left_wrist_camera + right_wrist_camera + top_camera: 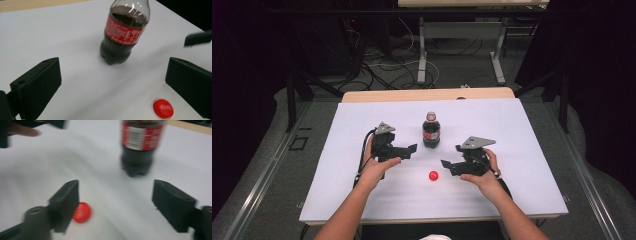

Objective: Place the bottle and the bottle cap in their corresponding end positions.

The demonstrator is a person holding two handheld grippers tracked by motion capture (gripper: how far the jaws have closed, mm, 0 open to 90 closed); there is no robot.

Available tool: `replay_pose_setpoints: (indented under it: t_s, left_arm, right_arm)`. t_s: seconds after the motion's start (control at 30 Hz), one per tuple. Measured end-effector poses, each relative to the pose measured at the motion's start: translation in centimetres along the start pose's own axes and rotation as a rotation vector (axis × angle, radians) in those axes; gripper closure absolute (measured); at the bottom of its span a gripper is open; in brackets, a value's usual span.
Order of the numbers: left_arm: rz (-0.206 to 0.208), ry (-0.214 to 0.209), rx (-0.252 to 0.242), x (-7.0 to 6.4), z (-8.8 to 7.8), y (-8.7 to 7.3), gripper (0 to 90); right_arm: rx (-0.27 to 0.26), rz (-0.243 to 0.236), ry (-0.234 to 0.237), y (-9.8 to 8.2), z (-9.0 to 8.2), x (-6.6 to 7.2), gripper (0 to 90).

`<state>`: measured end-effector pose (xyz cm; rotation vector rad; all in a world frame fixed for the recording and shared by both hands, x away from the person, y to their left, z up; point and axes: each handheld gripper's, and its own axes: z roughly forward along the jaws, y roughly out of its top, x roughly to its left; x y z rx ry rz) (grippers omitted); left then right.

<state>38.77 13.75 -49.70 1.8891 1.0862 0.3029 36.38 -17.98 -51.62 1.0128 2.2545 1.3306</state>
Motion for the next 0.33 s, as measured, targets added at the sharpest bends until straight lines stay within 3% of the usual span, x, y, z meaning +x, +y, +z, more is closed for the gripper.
replay_pose_setpoints:
  t_s: [0.1, 0.13, 0.23, 0.33]
  left_arm:
    - [-0.015, 0.015, 0.015, 0.8, -1.3, -1.2, 0.6]
    - [-0.020, 0.022, 0.013, 1.0, -1.7, -1.5, 0.6]
    - [-0.030, 0.050, 0.006, 1.4, -2.7, -2.3, 0.6]
    - [-0.042, 0.061, -0.007, 1.8, -3.2, -2.9, 0.6]
  right_arm:
    - [-0.018, 0.058, -0.118, -0.5, -1.4, -1.9, 14.9]
    - [-0.013, 0.093, -0.164, -0.8, -1.9, -2.5, 14.8]
    - [0.004, 0.138, -0.282, -1.7, -2.7, -4.5, 12.0]
    - [0.026, 0.195, -0.304, -2.4, -3.1, -5.8, 6.5]
